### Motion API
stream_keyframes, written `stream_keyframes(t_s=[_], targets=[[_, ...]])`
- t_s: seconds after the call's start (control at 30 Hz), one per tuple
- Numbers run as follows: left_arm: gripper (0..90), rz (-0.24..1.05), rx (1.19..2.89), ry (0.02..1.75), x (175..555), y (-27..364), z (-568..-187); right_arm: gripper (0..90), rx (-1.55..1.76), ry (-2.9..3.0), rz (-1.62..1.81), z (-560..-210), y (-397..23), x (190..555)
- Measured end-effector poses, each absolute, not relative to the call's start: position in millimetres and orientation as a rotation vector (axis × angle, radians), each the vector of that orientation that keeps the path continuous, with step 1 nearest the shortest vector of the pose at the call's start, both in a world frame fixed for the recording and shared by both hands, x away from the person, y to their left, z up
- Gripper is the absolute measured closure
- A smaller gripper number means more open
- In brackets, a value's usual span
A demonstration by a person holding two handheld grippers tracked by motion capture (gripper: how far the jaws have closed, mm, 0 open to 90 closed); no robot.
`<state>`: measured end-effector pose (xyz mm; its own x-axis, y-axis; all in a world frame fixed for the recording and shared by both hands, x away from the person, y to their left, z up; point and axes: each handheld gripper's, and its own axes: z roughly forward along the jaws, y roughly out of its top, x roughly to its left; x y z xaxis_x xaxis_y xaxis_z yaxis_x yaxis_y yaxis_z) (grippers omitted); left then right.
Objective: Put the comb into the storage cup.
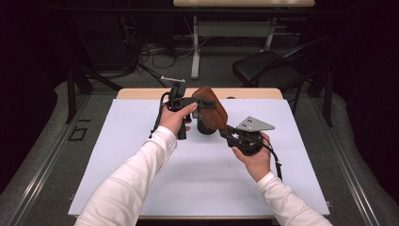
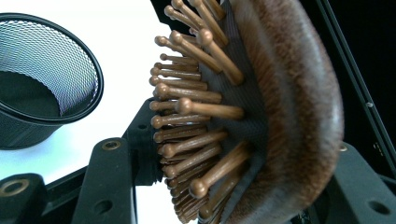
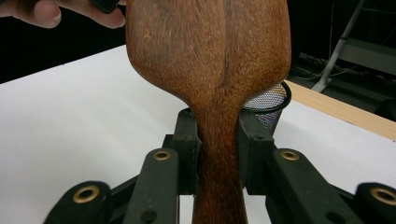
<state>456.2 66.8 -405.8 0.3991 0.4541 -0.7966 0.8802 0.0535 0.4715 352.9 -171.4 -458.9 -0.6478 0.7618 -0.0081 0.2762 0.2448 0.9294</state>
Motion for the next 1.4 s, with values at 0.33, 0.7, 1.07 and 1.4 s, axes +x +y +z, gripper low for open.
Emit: stream_keyframes(t_s=[0.33,0.7,1.07,1.4], targets=[[46.6,-0.518,1.560,1.254,457.5,68.4,-406.1,71.8,0.951,2.061,1.404,-459.3,-170.6,353.6],[46.8,-0.537,1.539,1.278,458.9,69.2,-406.3,70.5,0.953,2.049,1.419,-458.4,-170.9,353.6],[46.9,-0.522,1.517,1.295,460.8,72.2,-404.7,64.8,0.956,2.029,1.436,-456.3,-172.8,353.1],[46.9,-0.498,1.490,1.308,463.7,76.9,-402.9,52.1,0.968,2.020,1.440,-454.1,-176.3,352.3]])
